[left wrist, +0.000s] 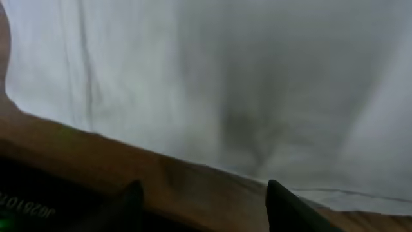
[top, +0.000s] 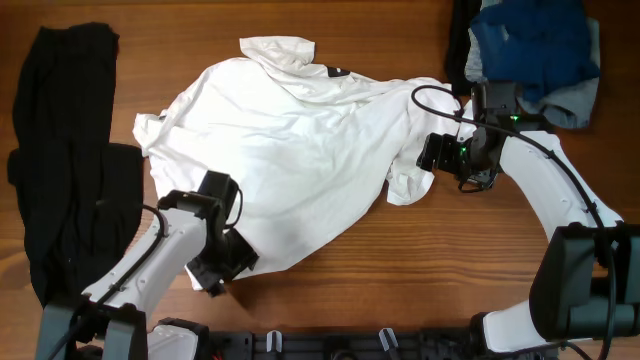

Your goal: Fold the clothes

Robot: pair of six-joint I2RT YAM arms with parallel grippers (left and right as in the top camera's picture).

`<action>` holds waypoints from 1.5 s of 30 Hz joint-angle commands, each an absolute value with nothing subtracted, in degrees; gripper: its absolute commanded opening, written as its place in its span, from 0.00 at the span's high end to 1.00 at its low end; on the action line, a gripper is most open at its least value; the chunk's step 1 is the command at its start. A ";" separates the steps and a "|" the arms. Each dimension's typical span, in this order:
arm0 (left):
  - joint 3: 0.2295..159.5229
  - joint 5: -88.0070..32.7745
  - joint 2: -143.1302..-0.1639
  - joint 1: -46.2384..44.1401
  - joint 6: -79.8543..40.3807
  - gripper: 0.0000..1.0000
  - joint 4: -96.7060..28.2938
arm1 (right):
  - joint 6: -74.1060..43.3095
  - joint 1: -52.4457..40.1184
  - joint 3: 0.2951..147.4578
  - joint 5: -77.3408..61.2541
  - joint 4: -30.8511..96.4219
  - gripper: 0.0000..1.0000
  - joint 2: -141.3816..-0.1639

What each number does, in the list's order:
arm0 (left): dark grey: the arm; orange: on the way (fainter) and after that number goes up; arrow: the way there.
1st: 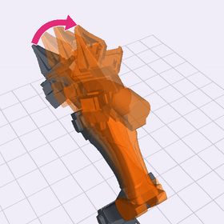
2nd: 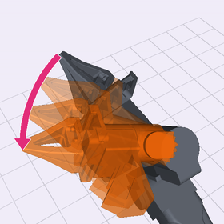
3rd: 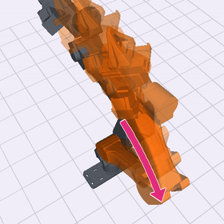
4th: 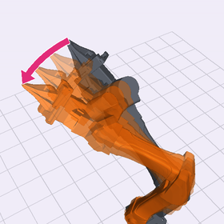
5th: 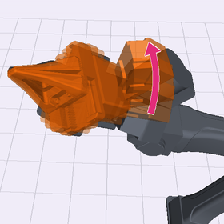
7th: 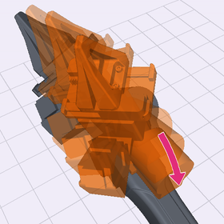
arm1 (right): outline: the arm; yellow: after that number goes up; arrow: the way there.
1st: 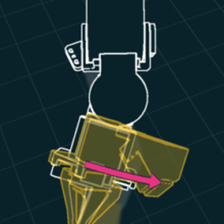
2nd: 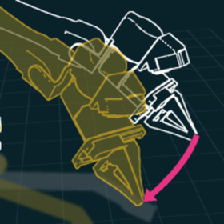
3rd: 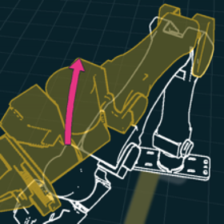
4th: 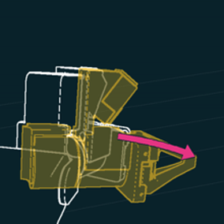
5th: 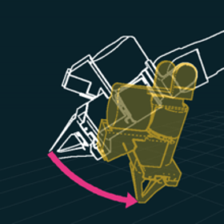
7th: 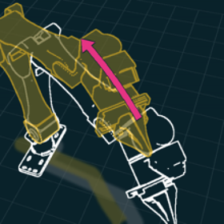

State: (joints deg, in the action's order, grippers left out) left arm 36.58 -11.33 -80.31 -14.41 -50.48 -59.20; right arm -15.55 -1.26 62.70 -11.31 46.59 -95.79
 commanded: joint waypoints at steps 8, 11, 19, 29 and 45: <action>26.17 -8.84 -80.58 -15.18 -68.38 0.41 -44.95 | -13.65 -1.32 62.28 -10.31 45.10 0.07 -95.92; 27.44 -4.16 -79.48 -12.14 -68.64 0.40 -44.56 | -13.50 -1.32 62.28 -10.31 44.97 0.07 -95.92; 46.85 5.45 -78.54 -6.33 -58.89 0.43 -64.29 | -13.47 -1.32 62.28 -10.28 43.94 0.07 -95.92; 42.94 3.92 -78.43 -9.89 -69.91 0.46 -65.93 | -12.05 -1.32 62.28 -10.28 43.51 0.06 -95.92; 23.99 5.43 -78.43 -9.76 -72.73 0.96 -39.79 | -13.72 -1.32 62.28 -11.09 45.87 0.06 -95.92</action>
State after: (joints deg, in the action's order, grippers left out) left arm 29.32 4.82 -74.72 -9.80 -71.90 -45.17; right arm -13.23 -1.26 62.70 -11.29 45.12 -95.79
